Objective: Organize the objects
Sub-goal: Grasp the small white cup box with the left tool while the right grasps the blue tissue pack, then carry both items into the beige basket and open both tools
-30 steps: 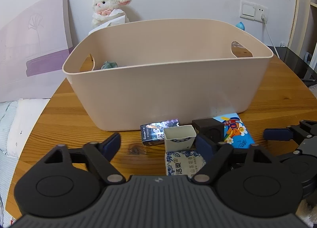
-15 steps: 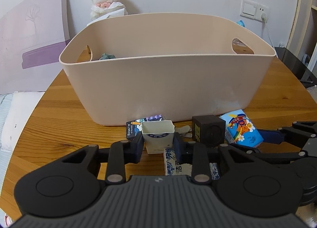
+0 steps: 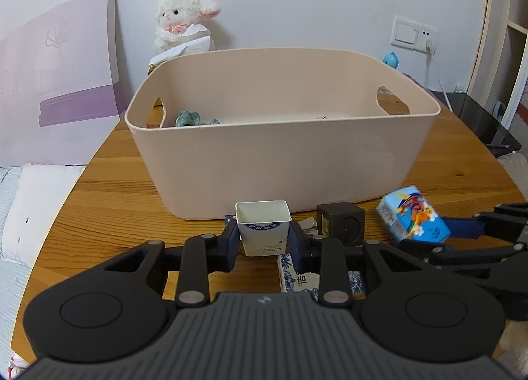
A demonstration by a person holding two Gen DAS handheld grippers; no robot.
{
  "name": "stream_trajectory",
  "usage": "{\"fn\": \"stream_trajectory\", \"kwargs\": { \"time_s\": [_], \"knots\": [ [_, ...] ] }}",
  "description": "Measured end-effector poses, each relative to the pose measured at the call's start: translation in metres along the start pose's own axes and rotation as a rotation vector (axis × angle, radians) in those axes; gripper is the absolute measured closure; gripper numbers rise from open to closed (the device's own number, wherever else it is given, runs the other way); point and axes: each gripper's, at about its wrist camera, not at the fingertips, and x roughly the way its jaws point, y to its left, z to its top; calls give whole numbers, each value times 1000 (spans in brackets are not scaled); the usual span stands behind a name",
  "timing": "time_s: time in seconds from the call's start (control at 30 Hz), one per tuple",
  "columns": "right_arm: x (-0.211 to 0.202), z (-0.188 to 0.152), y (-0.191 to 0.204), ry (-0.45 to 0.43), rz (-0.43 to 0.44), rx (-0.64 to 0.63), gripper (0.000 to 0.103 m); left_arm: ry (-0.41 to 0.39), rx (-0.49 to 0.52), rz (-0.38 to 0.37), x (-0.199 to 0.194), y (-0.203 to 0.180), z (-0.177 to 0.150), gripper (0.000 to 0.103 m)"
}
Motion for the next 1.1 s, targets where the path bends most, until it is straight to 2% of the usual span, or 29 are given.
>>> {"fn": "stream_trajectory", "kwargs": {
  "time_s": [0.3, 0.53, 0.83, 1.1],
  "knots": [
    [-45, 16, 1, -107, 13, 13, 61, -56, -4, 4, -30, 7, 3, 70],
    [-71, 31, 4, -185, 21, 17, 61, -130, -10, 17, -56, 14, 17, 70],
    [-78, 62, 2, -259, 16, 39, 61, -237, 3, 60, -76, 27, 50, 70],
    [-60, 87, 0, -284, -5, 70, 61, -280, 4, 86, -63, 37, 83, 70]
  ]
}}
